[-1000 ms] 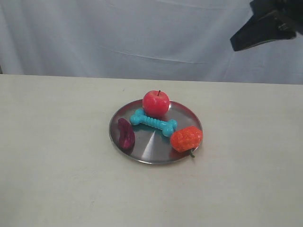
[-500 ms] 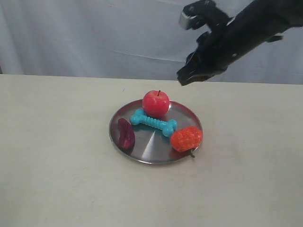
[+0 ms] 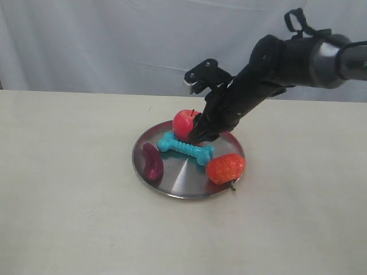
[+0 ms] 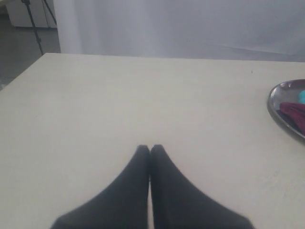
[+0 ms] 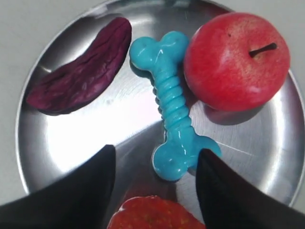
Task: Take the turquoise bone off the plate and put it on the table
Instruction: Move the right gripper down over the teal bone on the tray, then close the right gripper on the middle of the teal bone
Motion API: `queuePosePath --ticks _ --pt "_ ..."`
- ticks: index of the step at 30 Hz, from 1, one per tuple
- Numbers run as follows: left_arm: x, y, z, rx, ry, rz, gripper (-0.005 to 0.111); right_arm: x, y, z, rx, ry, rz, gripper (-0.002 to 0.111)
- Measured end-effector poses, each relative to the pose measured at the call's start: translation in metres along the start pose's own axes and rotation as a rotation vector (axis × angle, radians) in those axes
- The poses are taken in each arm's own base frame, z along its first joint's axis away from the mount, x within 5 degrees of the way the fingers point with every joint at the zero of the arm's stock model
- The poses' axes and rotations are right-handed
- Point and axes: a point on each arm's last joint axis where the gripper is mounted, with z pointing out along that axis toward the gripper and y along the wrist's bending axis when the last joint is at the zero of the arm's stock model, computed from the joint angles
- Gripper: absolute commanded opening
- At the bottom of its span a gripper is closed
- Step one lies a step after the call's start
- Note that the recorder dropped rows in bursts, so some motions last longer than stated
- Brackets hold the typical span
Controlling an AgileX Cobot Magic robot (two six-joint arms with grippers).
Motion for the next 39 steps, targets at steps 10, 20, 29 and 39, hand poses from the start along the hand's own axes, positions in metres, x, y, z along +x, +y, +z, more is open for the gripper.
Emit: queuePosePath --ticks 10,20,29,39 --pt "0.000 0.000 0.000 0.000 0.000 0.000 0.000 -0.004 -0.015 0.049 -0.007 0.031 -0.008 0.056" --pt "0.000 0.000 0.000 0.000 0.000 0.000 0.000 -0.005 -0.021 0.081 -0.041 0.067 -0.008 0.056" --pt "0.000 0.000 0.000 0.000 0.000 0.000 0.000 -0.002 -0.023 0.092 -0.048 0.080 -0.005 0.042" --pt "0.000 0.000 0.000 0.000 0.000 0.000 0.000 -0.002 -0.023 0.092 -0.047 0.073 -0.005 -0.001"
